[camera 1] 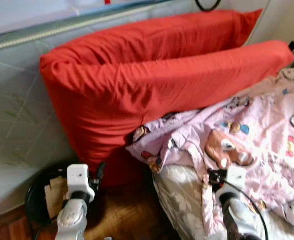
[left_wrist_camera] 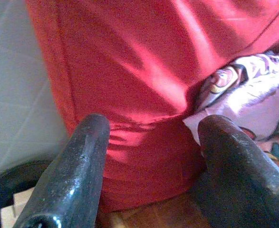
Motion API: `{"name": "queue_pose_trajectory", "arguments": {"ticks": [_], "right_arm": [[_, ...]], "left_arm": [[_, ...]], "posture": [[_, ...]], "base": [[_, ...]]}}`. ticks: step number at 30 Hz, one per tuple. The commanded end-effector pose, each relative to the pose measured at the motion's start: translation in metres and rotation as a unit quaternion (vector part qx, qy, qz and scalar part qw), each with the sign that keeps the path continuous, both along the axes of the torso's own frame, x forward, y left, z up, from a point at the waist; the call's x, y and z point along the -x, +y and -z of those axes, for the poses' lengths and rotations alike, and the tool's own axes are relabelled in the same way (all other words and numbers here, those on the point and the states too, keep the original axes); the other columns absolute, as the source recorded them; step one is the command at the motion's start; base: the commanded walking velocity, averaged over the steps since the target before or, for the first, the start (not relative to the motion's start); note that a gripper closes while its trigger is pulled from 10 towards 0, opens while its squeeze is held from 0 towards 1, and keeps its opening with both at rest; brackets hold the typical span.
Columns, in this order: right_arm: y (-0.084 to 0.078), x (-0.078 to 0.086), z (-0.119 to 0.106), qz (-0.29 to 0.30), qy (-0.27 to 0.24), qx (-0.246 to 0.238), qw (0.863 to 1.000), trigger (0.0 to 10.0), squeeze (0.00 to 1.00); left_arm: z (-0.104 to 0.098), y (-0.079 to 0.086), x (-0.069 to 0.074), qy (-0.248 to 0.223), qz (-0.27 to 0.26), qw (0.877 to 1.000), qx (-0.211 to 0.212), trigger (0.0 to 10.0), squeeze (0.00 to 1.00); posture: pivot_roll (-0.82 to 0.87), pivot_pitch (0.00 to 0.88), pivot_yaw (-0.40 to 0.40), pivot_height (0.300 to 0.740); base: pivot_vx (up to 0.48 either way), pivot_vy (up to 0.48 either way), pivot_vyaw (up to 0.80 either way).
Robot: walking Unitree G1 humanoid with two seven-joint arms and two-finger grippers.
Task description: Clean up the room
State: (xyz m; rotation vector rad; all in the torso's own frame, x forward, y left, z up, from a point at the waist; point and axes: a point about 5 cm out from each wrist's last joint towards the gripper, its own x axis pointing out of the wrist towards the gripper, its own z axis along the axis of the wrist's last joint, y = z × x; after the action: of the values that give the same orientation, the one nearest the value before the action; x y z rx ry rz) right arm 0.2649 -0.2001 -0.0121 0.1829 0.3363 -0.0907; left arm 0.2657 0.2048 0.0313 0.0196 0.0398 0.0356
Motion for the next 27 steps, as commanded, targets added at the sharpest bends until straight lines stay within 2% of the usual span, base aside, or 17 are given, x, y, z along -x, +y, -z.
{"name": "queue_pose_trajectory", "arguments": {"ticks": [1, 10, 14, 17, 21, 27], "right_arm": [[-0.001, 0.01, 0.008, 0.009, 0.009, -0.014, 1.0, 10.0, 0.0], [0.005, 0.01, 0.009, 0.003, 0.012, 0.004, 1.0, 10.0, 0.0], [0.014, 0.007, 0.009, 0.01, 0.028, 0.019, 0.999, 10.0, 0.0], [0.02, 0.003, 0.008, 0.009, 0.029, 0.014, 0.999, 10.0, 0.0], [0.026, -0.002, 0.002, 0.006, 0.002, 0.009, 1.0, 10.0, 0.0], [0.029, -0.005, -0.001, 0.008, -0.001, 0.01, 1.0, 10.0, 0.0]], "left_arm": [[0.001, 0.002, 0.003, 0.005, -0.002, 1.0, -0.002, 10.0, 0.0], [-0.002, -0.002, 0.004, 0.004, 0.004, 1.0, -0.004, 10.0, 0.0], [-0.006, -0.003, 0.004, 0.0, 0.009, 1.0, -0.006, 10.0, 0.0], [-0.006, -0.005, 0.004, 0.0, 0.014, 1.0, -0.008, 10.0, 0.0], [-0.008, -0.006, 0.003, -0.002, 0.016, 1.0, -0.008, 10.0, 0.0], [-0.013, -0.008, 0.002, -0.007, 0.02, 1.0, -0.008, 10.0, 0.0]], "posture": [[0.08, 0.201, -0.027, 0.74], [0.07, 0.187, -0.021, 0.74], [0.06, 0.185, -0.014, 0.74], [0.07, 0.181, -0.012, 0.725], [0.07, 0.175, -0.013, 0.688], [0.07, 0.172, -0.012, 0.688]], "base": [[0.0, 0.0, 0.0], [0.0, 0.0, 0.0], [0.0, 0.0, 0.0], [0.0, 0.0, 0.0], [0.0, 0.0, 0.0], [0.0, 0.0, 0.0]]}}
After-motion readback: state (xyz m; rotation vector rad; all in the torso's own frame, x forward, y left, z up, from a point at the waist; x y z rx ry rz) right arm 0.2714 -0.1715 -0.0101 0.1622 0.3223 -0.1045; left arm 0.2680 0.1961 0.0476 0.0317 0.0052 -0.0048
